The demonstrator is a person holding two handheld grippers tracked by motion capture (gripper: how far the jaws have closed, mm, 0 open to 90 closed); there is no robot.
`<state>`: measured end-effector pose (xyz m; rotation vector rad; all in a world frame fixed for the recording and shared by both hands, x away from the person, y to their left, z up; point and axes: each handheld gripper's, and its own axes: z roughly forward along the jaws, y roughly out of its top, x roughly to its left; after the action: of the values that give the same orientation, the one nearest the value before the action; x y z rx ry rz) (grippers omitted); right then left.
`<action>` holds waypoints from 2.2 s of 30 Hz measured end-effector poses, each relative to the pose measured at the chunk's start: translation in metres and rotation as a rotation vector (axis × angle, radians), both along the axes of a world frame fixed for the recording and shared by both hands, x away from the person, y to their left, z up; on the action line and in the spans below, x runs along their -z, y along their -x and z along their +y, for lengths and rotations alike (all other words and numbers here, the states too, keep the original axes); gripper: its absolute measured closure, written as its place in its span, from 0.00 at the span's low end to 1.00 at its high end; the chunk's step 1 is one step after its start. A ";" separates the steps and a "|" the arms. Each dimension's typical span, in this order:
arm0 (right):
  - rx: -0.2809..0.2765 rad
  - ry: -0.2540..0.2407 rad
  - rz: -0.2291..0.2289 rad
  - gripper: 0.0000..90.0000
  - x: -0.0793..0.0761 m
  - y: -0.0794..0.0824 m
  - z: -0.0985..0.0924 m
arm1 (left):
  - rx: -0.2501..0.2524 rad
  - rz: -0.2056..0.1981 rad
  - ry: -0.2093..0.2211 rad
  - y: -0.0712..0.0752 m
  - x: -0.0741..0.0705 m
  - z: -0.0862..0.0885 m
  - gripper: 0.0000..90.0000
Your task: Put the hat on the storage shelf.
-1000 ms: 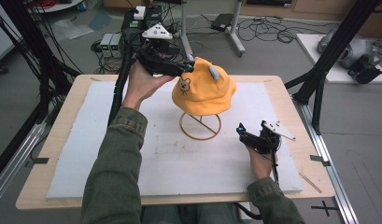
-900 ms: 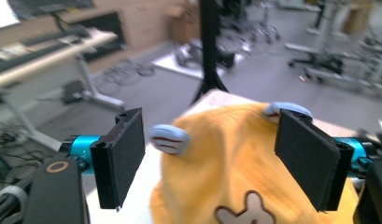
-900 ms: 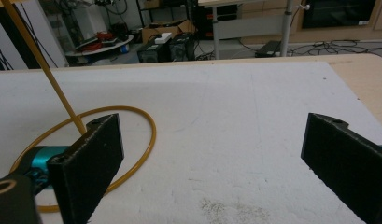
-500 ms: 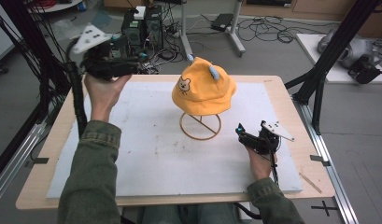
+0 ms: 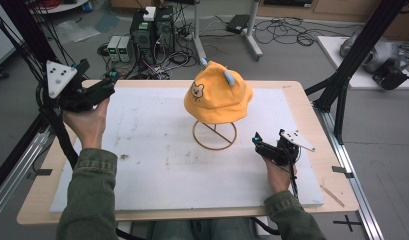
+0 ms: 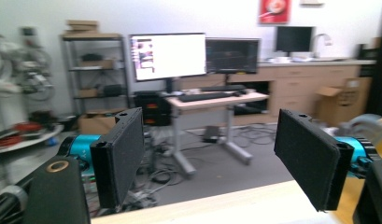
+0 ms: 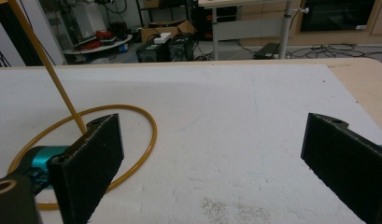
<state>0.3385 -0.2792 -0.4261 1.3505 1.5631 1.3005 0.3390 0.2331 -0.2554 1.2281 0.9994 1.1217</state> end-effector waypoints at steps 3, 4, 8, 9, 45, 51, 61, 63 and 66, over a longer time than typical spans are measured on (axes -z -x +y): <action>0.002 -0.007 0.004 0.06 0.000 0.000 0.000 | -0.047 0.001 0.012 0.004 0.020 0.003 0.28; 0.001 -0.006 0.004 0.06 0.000 0.000 0.000 | -0.056 -0.003 0.023 0.005 0.027 0.003 0.28; 0.000 -0.006 0.002 0.06 0.000 0.000 -0.001 | -0.103 0.002 0.031 0.011 0.055 0.004 0.28; -0.001 -0.005 0.002 0.06 0.000 0.000 -0.001 | -0.107 0.007 0.026 0.012 0.062 0.004 0.28; 0.026 0.007 -0.018 0.06 0.000 0.003 0.000 | -0.236 0.190 0.047 0.020 0.178 0.005 0.26; 0.024 0.006 -0.016 0.06 0.000 0.003 0.000 | -0.229 0.198 0.047 0.019 0.179 0.005 0.26; 0.023 0.000 -0.010 0.06 0.000 0.004 -0.001 | -0.225 0.200 0.040 0.019 0.179 0.003 0.26; 0.024 -0.001 -0.010 0.06 0.000 0.004 -0.001 | -0.222 0.201 0.036 0.019 0.179 0.003 0.26; 0.025 0.000 -0.015 0.06 0.000 0.004 -0.002 | -0.223 0.203 0.027 0.018 0.179 0.002 0.26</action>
<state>0.3345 -0.2808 -0.4258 1.3535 1.5316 1.2929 0.3207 0.2355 -0.4349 1.2487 1.3273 1.1654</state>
